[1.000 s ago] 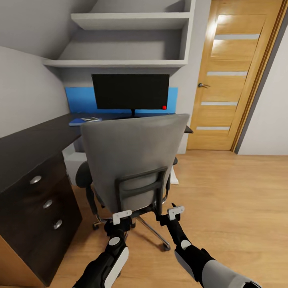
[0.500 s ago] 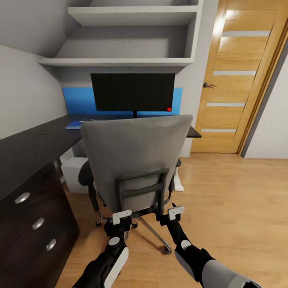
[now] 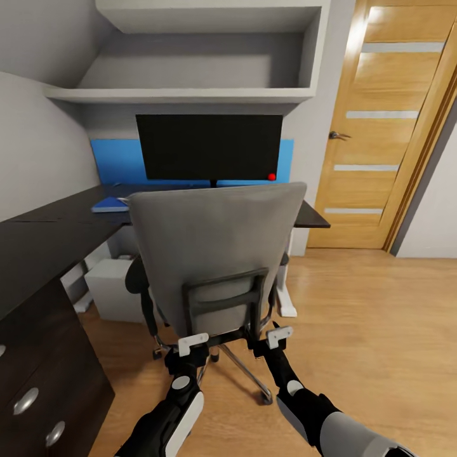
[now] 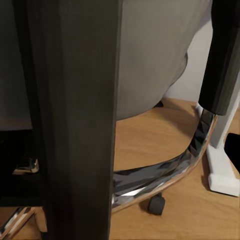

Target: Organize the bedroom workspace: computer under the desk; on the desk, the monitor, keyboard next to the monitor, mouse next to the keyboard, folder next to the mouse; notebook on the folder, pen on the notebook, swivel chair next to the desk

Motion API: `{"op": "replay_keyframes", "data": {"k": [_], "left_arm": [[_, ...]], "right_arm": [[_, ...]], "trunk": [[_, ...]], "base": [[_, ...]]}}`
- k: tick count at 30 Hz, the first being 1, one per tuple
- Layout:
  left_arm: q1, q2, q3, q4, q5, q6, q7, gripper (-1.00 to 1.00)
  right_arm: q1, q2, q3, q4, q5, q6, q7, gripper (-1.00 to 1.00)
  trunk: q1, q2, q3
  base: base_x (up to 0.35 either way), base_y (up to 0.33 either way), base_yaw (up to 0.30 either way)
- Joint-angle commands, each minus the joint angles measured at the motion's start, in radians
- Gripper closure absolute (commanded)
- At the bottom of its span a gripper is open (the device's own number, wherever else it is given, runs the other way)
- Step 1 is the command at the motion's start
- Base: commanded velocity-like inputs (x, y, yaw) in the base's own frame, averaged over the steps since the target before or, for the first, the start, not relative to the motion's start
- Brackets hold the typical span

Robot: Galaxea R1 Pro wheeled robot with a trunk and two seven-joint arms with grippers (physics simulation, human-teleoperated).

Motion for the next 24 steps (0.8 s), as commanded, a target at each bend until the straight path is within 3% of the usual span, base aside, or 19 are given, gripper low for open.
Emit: {"op": "replay_keyframes", "data": {"k": [1, 24], "left_arm": [[-0.001, 0.001, -0.004, -0.002, 0.004, 0.005, 0.007, -1.00], [-0.001, 0.002, -0.004, -0.002, 0.004, 0.006, 0.007, -1.00]], "right_arm": [[-0.001, 0.000, 0.007, 0.001, -0.007, -0.004, -0.007, -1.00], [-0.001, -0.002, 0.006, 0.006, -0.007, -0.004, -0.007, -1.00]], "trunk": [[0.000, 0.000, -0.001], [0.000, 0.000, -0.001]], "base": [[0.321, 0.000, 0.000], [0.320, 0.000, 0.000]]}}
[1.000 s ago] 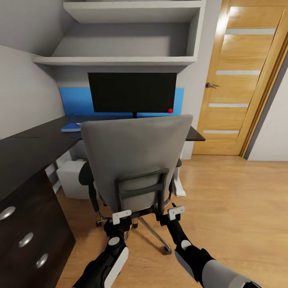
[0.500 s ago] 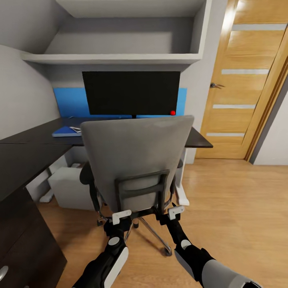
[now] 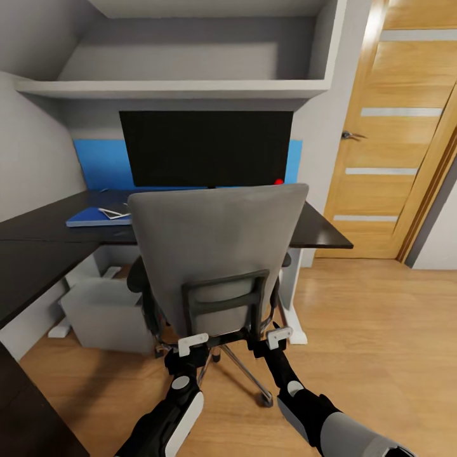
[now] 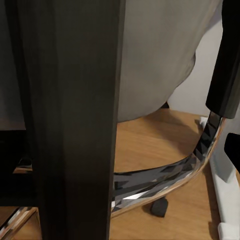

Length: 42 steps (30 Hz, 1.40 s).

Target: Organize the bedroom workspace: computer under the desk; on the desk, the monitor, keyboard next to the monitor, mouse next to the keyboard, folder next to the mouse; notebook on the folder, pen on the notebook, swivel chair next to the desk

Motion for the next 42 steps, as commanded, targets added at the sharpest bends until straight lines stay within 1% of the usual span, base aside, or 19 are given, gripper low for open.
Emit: {"op": "replay_keyframes", "data": {"k": [1, 5, 12, 19, 30, 42], "left_arm": [[-0.001, 0.001, -0.003, -0.002, -0.001, 0.005, 0.007, -1.00], [-0.001, 0.001, -0.003, -0.002, -0.001, 0.006, 0.007, -1.00], [-0.001, 0.001, -0.002, -0.002, -0.001, 0.005, 0.008, -1.00], [-0.001, 0.001, -0.001, -0.002, -0.001, 0.006, 0.009, -1.00], [-0.001, 0.001, -0.001, -0.002, -0.001, 0.006, 0.009, -1.00], [-0.001, 0.001, -0.002, -0.002, -0.001, 0.006, 0.008, -1.00]], "right_arm": [[-0.001, 0.000, 0.003, 0.001, -0.014, -0.005, -0.008, -1.00], [-0.001, 0.000, 0.003, 0.001, -0.014, -0.005, -0.008, -1.00], [-0.001, -0.001, 0.003, 0.001, -0.014, -0.005, -0.008, -1.00], [-0.001, -0.002, 0.003, 0.001, -0.014, -0.005, -0.008, -1.00], [-0.001, -0.002, 0.003, 0.001, -0.014, -0.005, -0.008, -1.00], [-0.001, -0.002, 0.003, 0.001, -0.014, -0.005, -0.008, -1.00]], "trunk": [[0.000, 0.000, -0.001], [0.000, 0.000, -0.001], [0.000, 0.000, -0.001], [0.000, 0.000, -0.001], [0.000, 0.000, -0.001], [0.000, 0.000, -0.001]], "base": [[0.298, 0.000, 0.000], [0.179, 0.000, 0.000], [0.021, 0.000, 0.000], [-0.137, 0.000, 0.000], [-0.025, 0.000, 0.000], [-0.291, 0.000, 0.000]]}}
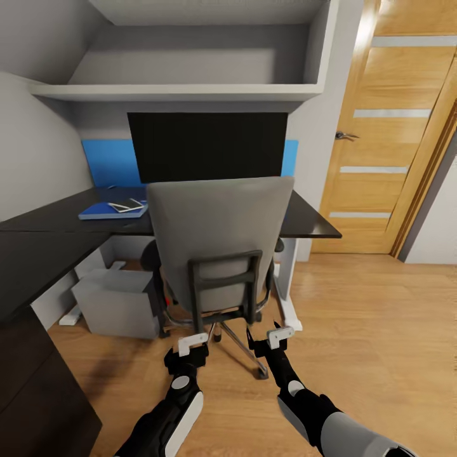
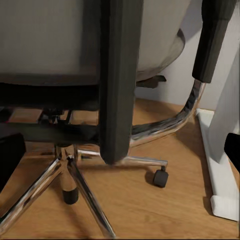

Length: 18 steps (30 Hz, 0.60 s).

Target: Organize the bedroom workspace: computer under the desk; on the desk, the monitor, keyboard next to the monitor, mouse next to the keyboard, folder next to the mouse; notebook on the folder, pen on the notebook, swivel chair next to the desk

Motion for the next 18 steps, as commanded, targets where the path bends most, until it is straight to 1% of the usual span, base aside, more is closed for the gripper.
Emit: {"op": "replay_keyframes", "data": {"k": [1, 8, 18], "left_arm": [[-0.001, 0.001, -0.003, -0.002, 0.003, 0.005, 0.007, -1.00], [-0.001, 0.001, -0.004, -0.002, 0.004, 0.006, 0.007, -1.00], [-0.001, -0.001, -0.004, -0.002, 0.005, 0.007, 0.007, -1.00]], "right_arm": [[-0.001, 0.000, 0.009, 0.001, -0.005, -0.003, -0.007, -1.00], [-0.001, 0.000, 0.009, 0.001, -0.005, -0.003, -0.007, -1.00], [-0.001, 0.000, 0.009, 0.001, -0.005, -0.003, -0.007, -1.00]], "trunk": [[-0.001, 0.000, -0.001], [-0.001, 0.000, -0.001], [-0.001, 0.000, -0.001]], "base": [[-0.306, 0.000, 0.000], [-0.306, -0.034, 0.000], [-0.287, -0.201, 0.000]]}}
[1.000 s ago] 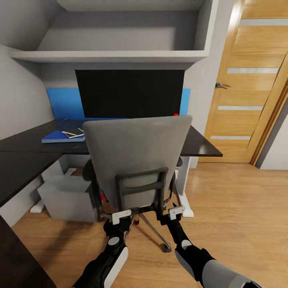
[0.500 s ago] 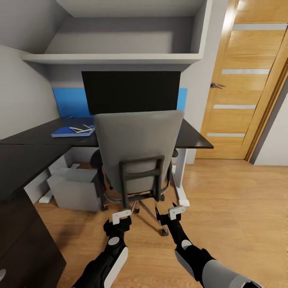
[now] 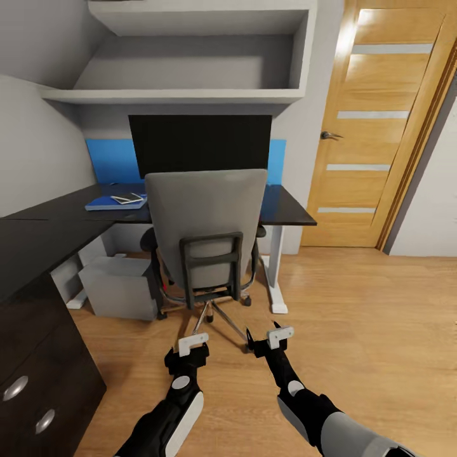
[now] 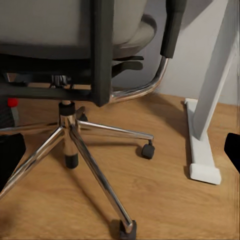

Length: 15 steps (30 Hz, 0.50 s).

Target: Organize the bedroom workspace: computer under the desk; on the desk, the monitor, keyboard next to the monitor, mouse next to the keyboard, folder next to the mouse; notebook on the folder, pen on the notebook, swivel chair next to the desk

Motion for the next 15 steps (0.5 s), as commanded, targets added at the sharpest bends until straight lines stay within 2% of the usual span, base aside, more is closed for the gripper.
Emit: {"op": "replay_keyframes", "data": {"k": [1, 9, 15], "left_arm": [[-0.001, 0.001, -0.003, -0.002, 0.003, 0.005, 0.007, -1.00], [-0.001, 0.001, -0.003, -0.002, 0.005, 0.005, 0.006, -1.00], [-0.001, 0.001, -0.004, -0.002, 0.005, 0.005, 0.006, -1.00]], "right_arm": [[-0.001, 0.000, 0.009, 0.000, -0.006, -0.003, -0.006, -1.00], [-0.001, 0.000, 0.008, 0.000, -0.006, -0.003, -0.006, -1.00], [-0.001, 0.000, 0.008, 0.000, -0.004, -0.003, -0.006, -1.00]], "trunk": [[-0.001, 0.000, -0.001], [-0.001, 0.000, -0.001], [-0.001, 0.000, -0.001]], "base": [[-0.265, -0.241, 0.000], [-0.243, -0.223, 0.000], [-0.077, -0.065, 0.000]]}}
